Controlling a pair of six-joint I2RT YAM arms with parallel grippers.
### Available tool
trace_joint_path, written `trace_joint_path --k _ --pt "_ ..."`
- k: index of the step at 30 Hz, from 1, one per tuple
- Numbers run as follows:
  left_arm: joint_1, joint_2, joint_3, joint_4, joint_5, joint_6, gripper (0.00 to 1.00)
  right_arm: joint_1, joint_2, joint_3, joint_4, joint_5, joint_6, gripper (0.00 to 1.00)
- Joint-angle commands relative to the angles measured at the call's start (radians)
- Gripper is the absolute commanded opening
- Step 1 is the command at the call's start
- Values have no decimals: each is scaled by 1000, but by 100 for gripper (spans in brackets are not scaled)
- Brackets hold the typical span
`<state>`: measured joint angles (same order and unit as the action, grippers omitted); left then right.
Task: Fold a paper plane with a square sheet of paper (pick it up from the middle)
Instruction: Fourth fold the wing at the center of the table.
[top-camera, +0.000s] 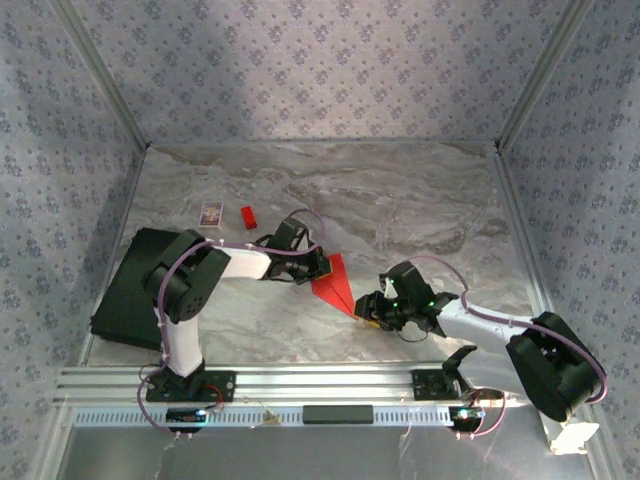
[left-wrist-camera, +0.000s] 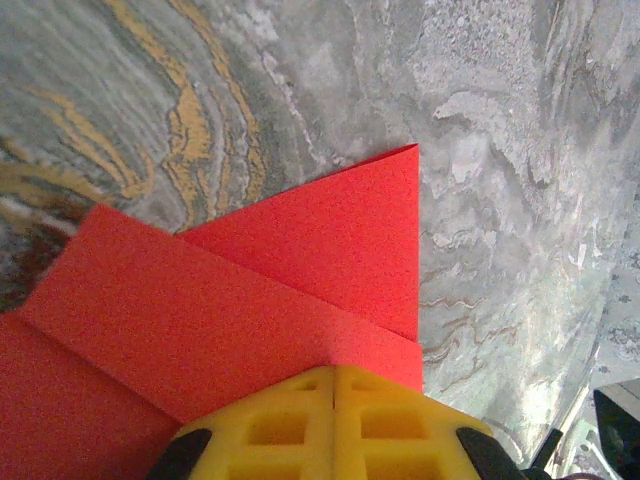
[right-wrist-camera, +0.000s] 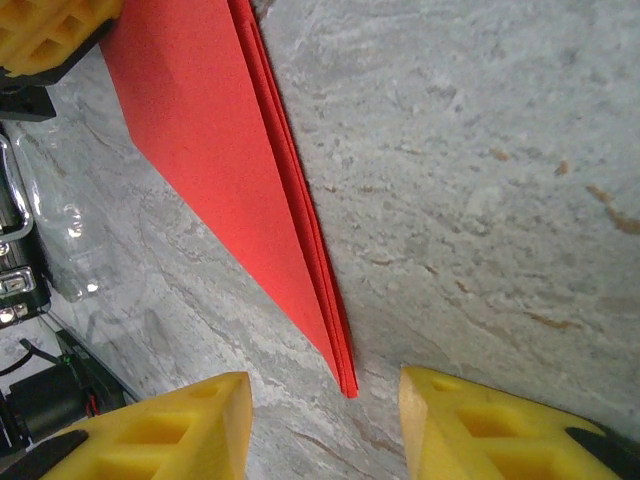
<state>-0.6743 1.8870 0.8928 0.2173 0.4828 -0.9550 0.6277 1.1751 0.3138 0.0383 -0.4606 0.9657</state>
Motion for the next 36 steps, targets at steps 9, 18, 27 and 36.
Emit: trace_joint_path --k 9,18,27,36 --pt "13 38 -31 -102 -70 -6 2 -14 -9 -16 -5 -12 4 44" --pt "12 40 -40 -90 -70 -11 2 -16 -10 -7 3 -23 10 45" --pt "12 46 -41 -87 -67 -13 2 -13 13 -5 20 -36 10 47" --pt "12 46 -28 -93 -62 -16 2 -19 38 -16 59 -63 27 46"
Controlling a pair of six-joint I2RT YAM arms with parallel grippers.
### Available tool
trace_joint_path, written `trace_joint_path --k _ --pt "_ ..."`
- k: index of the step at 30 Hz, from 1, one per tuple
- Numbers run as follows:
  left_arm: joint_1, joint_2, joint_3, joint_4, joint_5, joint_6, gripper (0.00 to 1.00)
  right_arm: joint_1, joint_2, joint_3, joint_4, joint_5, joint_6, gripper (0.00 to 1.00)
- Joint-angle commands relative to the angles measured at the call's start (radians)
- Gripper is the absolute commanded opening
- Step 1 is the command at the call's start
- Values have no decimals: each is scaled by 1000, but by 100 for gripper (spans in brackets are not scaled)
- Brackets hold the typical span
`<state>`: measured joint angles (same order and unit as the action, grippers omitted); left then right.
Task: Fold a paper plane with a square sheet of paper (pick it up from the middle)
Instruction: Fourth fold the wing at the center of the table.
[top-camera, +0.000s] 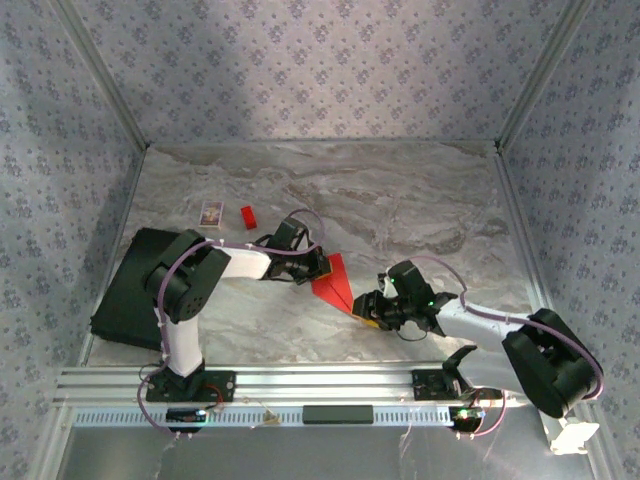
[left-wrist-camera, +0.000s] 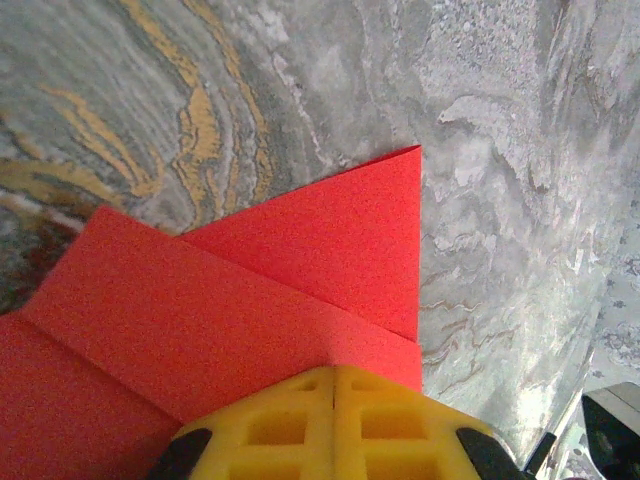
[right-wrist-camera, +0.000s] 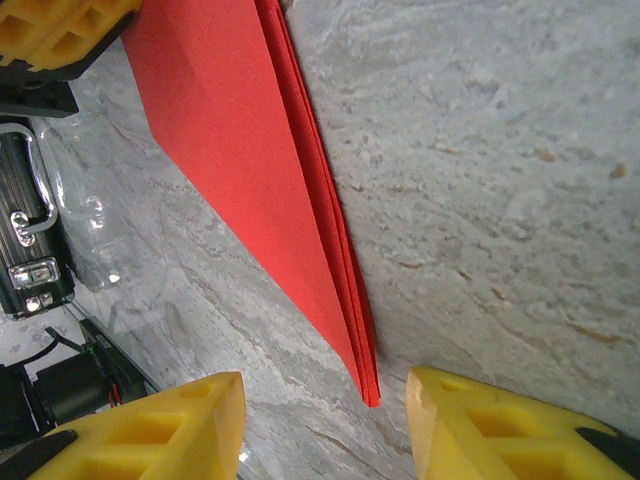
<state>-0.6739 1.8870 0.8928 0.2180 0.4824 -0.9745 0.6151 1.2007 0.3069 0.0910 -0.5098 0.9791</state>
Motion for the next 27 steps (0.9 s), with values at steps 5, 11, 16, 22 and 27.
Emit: trace_joint_path --k 5,11,16,22,27 --pt "12 44 -28 -96 -60 0 2 -9 34 -1 4 -23 7 47" --pt "12 46 -28 -97 -57 0 2 -8 43 3 48 -48 18 44" --pt "11 46 -29 -96 -58 0 2 -11 45 -3 81 -50 37 43" --pt "12 46 -30 -95 -57 -2 2 -14 64 7 102 -47 40 44" --pt "11 41 -30 -95 -54 -3 2 -21 83 1 168 -59 46 43"
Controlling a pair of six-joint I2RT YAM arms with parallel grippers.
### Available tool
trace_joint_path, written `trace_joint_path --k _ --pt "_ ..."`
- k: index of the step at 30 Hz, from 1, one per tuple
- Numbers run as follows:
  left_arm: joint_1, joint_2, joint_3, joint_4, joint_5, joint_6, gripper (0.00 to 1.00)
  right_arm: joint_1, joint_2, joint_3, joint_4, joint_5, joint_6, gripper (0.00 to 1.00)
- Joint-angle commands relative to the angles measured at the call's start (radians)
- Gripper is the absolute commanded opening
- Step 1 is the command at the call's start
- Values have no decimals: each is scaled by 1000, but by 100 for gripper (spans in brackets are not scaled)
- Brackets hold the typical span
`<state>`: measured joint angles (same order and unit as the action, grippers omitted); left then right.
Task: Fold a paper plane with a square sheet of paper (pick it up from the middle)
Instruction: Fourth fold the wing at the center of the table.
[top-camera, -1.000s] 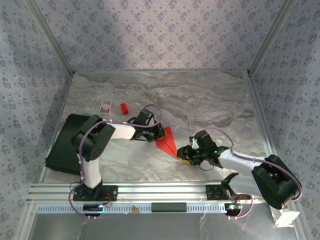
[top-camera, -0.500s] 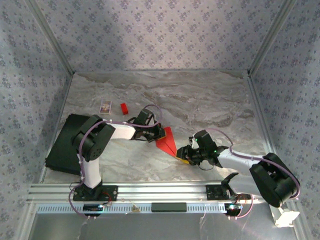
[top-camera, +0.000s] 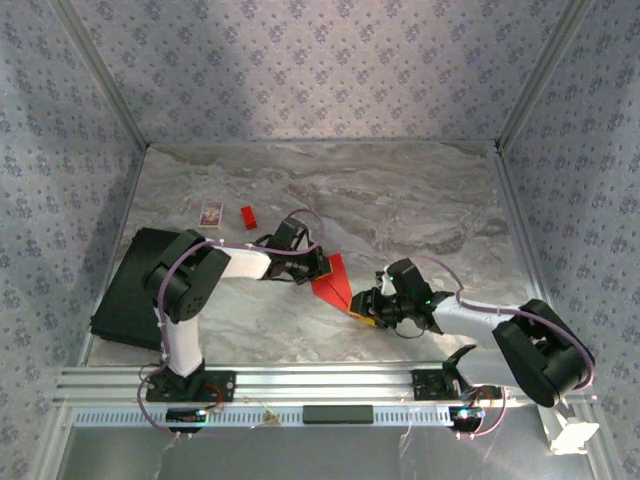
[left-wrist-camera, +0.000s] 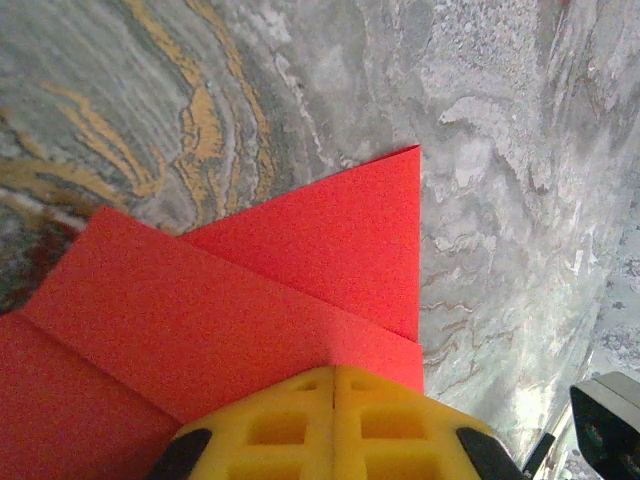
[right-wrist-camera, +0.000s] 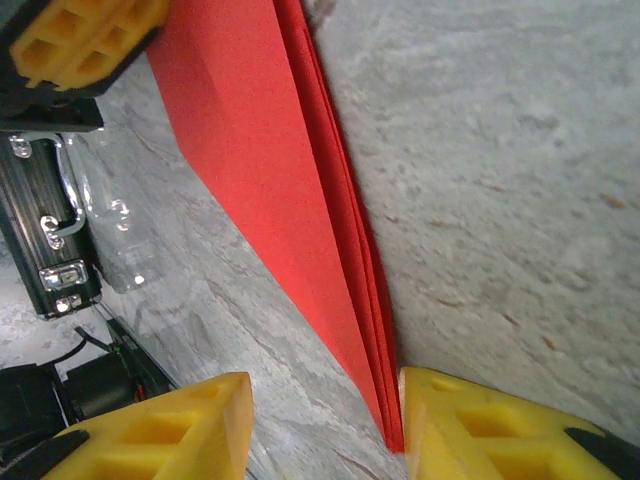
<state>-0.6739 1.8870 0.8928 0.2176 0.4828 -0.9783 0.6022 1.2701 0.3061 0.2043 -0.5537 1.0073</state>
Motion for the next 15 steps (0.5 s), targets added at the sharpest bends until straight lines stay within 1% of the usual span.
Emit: trace_joint_path --k 1,5,10,15 --pt "13 41 -29 -95 -55 1 2 -10 19 2 67 -18 17 42" --pt "11 40 -28 -99 -53 1 2 -15 44 4 122 -26 16 40" --pt "13 34 -25 -104 -53 4 2 -26 76 10 151 -31 7 39" --pt "12 28 -27 -104 -53 3 2 -32 113 22 172 -46 -10 34"
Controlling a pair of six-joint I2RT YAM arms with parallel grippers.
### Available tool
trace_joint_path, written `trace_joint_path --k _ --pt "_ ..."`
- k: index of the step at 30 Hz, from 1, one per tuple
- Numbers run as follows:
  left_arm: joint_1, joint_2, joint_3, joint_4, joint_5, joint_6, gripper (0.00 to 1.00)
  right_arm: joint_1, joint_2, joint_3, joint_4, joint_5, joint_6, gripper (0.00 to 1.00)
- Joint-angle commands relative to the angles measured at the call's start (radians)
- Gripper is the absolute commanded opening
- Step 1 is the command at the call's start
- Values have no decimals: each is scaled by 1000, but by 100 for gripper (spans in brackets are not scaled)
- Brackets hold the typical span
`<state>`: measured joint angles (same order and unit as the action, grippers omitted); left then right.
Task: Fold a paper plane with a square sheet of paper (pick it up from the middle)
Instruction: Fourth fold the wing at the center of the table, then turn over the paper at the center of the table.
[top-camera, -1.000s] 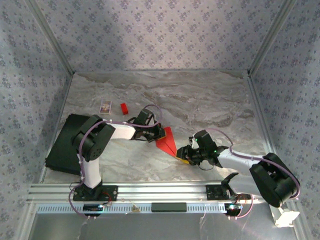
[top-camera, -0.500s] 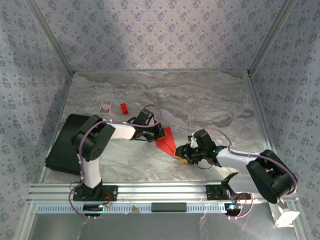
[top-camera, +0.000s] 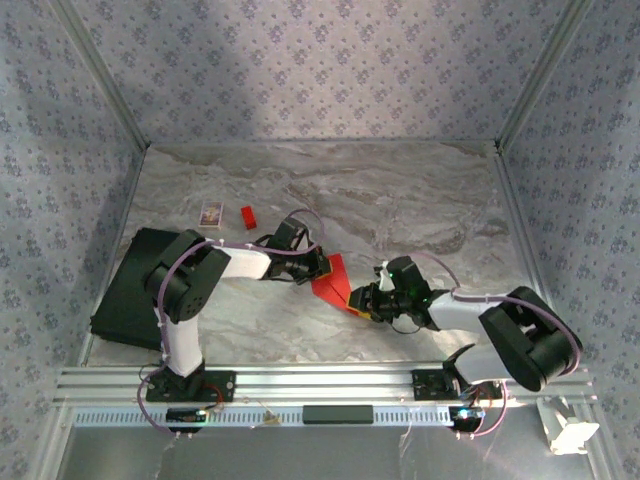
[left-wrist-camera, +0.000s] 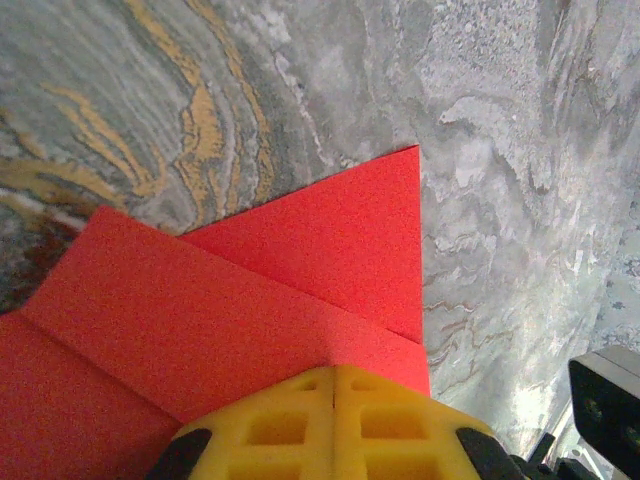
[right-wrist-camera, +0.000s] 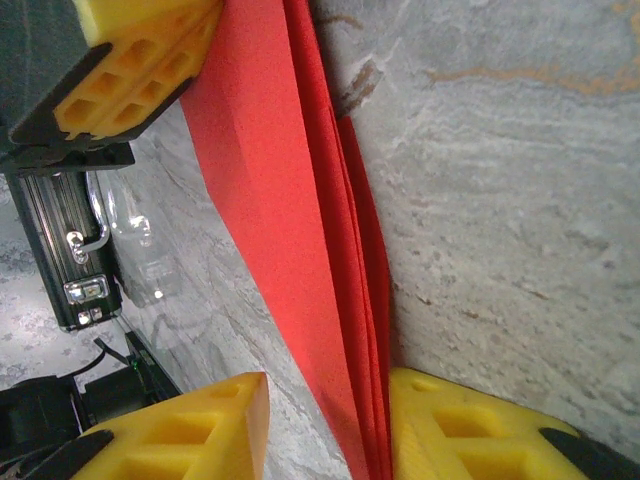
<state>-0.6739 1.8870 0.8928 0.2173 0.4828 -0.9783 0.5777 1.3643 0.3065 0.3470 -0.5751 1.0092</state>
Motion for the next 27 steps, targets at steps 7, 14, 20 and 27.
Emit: trace_joint_path --k 7,14,20,27 --pt "11 9 -30 -96 -50 1 4 -23 42 36 29 -51 -30 22" --pt "11 -23 -12 -106 -47 9 9 -26 25 36 -8 -60 -52 12" --pt "8 -114 -21 -96 -42 17 25 -27 -29 40 -70 -36 -85 7" --pt "0 -257 -59 -118 -93 59 47 -26 -123 81 -247 24 -172 6"
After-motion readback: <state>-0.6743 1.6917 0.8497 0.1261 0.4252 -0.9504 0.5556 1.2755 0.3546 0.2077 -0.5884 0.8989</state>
